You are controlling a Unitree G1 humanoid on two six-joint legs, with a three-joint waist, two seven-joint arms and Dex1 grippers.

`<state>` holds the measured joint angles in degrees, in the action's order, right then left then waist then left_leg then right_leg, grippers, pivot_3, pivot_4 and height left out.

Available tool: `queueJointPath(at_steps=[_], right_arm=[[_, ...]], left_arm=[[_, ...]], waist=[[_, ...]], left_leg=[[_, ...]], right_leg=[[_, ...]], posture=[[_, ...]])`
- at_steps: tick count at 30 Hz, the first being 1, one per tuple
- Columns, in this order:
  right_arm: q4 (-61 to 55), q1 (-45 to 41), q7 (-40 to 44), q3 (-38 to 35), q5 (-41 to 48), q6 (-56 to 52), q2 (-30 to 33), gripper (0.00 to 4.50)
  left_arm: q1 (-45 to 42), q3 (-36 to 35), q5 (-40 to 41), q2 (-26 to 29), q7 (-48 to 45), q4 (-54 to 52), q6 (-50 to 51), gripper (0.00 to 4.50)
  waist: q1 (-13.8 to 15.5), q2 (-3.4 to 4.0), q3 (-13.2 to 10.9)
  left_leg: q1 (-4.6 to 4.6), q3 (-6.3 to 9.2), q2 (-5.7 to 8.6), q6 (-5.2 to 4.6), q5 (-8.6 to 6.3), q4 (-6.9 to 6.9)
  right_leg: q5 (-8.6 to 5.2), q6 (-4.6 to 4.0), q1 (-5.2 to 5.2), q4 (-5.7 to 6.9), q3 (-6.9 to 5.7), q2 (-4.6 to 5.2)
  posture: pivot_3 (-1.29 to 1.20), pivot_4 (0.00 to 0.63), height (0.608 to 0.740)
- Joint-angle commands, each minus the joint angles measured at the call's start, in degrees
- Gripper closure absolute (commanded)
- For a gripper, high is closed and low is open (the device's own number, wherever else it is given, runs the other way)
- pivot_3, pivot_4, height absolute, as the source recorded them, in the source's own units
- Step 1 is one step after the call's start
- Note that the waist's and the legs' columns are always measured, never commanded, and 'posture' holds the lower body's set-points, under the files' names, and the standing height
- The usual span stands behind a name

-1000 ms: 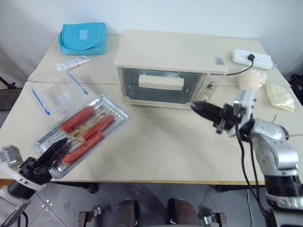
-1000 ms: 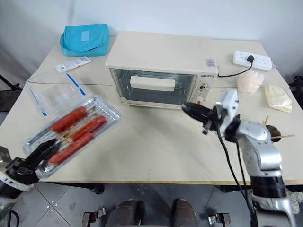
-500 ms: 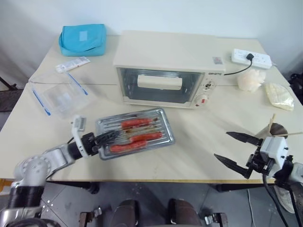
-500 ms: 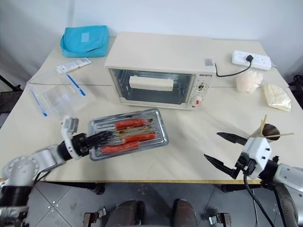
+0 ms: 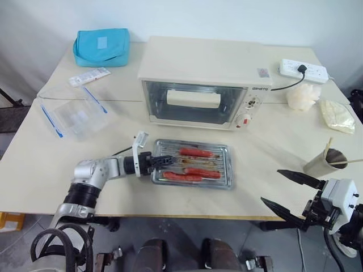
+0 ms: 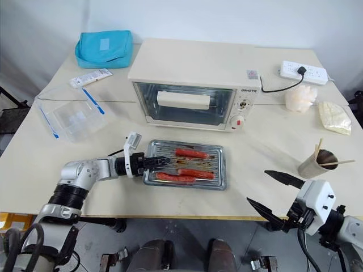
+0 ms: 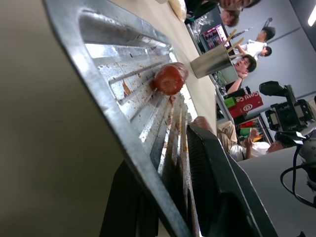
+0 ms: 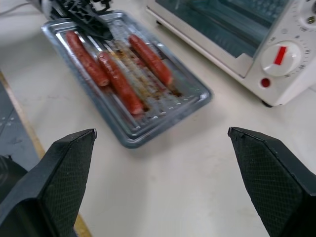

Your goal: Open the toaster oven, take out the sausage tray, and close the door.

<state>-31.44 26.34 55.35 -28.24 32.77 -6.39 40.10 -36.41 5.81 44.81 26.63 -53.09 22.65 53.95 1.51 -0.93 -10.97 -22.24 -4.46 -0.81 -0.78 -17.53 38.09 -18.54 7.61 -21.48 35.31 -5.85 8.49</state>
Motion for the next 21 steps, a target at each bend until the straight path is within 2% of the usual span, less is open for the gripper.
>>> queueJointPath(at_steps=[1,6,10,11,14,17,19,21], right_arm=[[-2.18,0.69,-0.49,-1.39,1.09,-0.35,-0.23,0.0],[-1.71,-0.9,-0.43,-0.01,1.34,-1.17,0.29,0.0],[-0.95,-2.71,0.43,1.17,1.39,-1.76,0.88,0.0],[-0.83,-3.2,0.74,1.48,1.56,-2.09,1.16,0.0],[-0.59,-4.26,1.86,1.98,2.11,-3.25,2.07,0.0],[0.58,-6.01,3.69,2.0,4.47,-5.99,3.99,0.0],[1.3,-7.46,4.59,2.19,5.57,-7.0,4.8,0.0],[1.8,-8.98,5.75,2.75,6.29,-7.66,5.56,0.0]], left_arm=[[-0.75,-1.06,-0.72,-1.44,-0.62,-1.77,1.77,2.97],[2.45,-3.84,-1.65,1.44,0.48,-8.06,1.91,1.47],[6.21,-6.98,-2.11,5.98,0.68,-13.25,1.83,0.21],[7.42,-7.73,-2.58,7.73,-0.05,-14.44,0.95,0.03],[11.29,-8.56,-3.31,13.33,-4.66,-18.04,-1.11,0.03],[16.69,-11.99,-4.71,18.26,-9.14,-20.94,-8.06,0.03],[20.15,-14.31,-6.14,20.61,-12.31,-22.65,-13.96,0.03],[24.47,-19.18,-7.97,20.24,-16.68,-23.89,-26.79,0.03]], waist=[[0.03,0.0,0.0],[-0.2,0.0,0.0],[-0.3,0.0,0.0],[-0.31,0.0,0.0],[-0.3,0.0,0.0],[-0.23,0.01,0.0],[-0.19,0.01,0.0],[-0.12,0.02,-0.01]], left_leg=[[0.0,0.02,-0.01,-0.01,0.01,0.02],[0.0,0.05,-0.06,-0.03,0.02,0.01],[0.04,0.05,-0.13,-0.01,0.03,0.0],[0.04,0.05,-0.17,-0.01,0.03,0.0],[0.04,0.05,-0.21,-0.01,0.03,0.01],[0.04,0.05,-0.2,0.0,0.02,-0.03],[0.03,0.05,-0.21,-0.02,0.0,-0.02],[0.03,0.07,-0.22,-0.03,0.0,-0.03]], right_leg=[[0.0,0.01,0.01,0.01,0.0,0.01],[0.01,0.01,0.01,0.04,0.0,0.03],[0.0,0.01,0.0,0.08,0.01,0.02],[0.0,0.01,0.0,0.08,0.01,0.02],[0.0,0.0,0.0,0.08,0.02,0.02],[0.0,-0.01,-0.01,0.03,0.02,0.05],[0.0,-0.01,0.0,-0.01,0.02,0.06],[0.0,-0.01,0.01,-0.06,0.01,0.08]], posture=[[0.0,0.15,0.74],[0.0,0.15,0.74],[0.0,0.15,0.74],[0.0,0.15,0.74],[0.0,0.15,0.74],[0.0,0.15,0.74],[0.0,0.15,0.74],[0.0,0.15,0.74]])
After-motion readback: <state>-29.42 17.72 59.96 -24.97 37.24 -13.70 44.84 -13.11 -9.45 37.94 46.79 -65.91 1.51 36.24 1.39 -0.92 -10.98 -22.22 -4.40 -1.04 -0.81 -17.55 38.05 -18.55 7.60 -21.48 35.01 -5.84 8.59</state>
